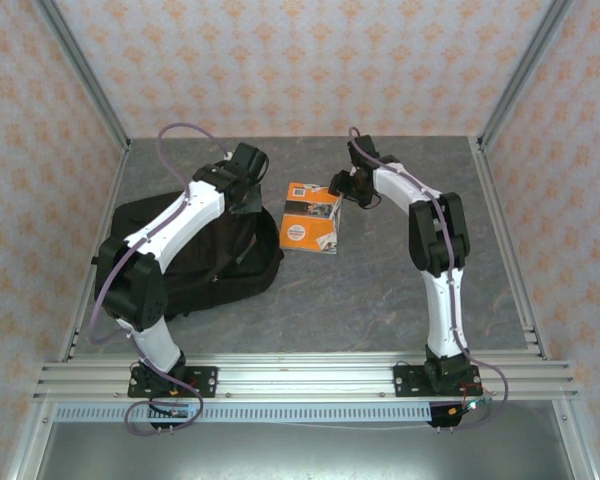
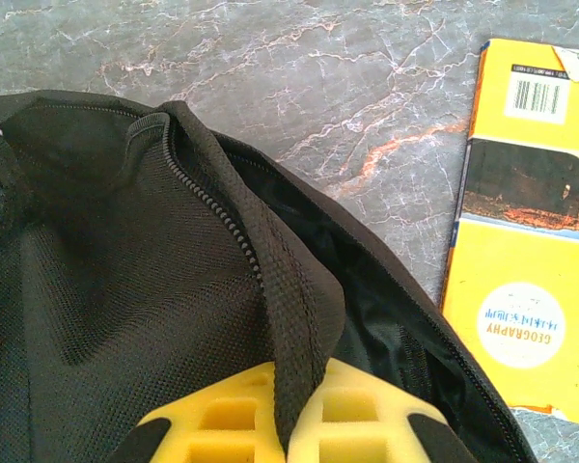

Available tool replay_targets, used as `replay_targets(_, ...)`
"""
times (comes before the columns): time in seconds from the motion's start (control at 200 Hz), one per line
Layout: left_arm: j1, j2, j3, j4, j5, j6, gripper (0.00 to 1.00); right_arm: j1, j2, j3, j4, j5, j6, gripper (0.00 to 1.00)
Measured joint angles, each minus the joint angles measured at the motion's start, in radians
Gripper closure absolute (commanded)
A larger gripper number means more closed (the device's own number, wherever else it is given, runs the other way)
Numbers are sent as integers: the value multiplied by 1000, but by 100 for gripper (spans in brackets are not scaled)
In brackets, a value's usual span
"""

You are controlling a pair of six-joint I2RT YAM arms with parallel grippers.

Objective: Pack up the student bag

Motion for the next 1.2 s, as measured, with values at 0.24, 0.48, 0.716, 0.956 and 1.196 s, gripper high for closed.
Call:
replay_targets(0.24,0,0,0,3,1,0,100,-2,74,90,-38,-36,-19,45)
replay_targets(0.48,0,0,0,3,8,0,100,23,74,87,-38,-69,-35,58)
replay_targets(0.716,0,0,0,3,13,0,100,24,74,46,15,-132,-13,67)
replay_targets(0.956,0,0,0,3,26,6,100,1,9,-104,174,-293,90,68)
replay_targets(1.196,0,0,0,3,27,8,100,-18,4,-182,293,-458,166,68)
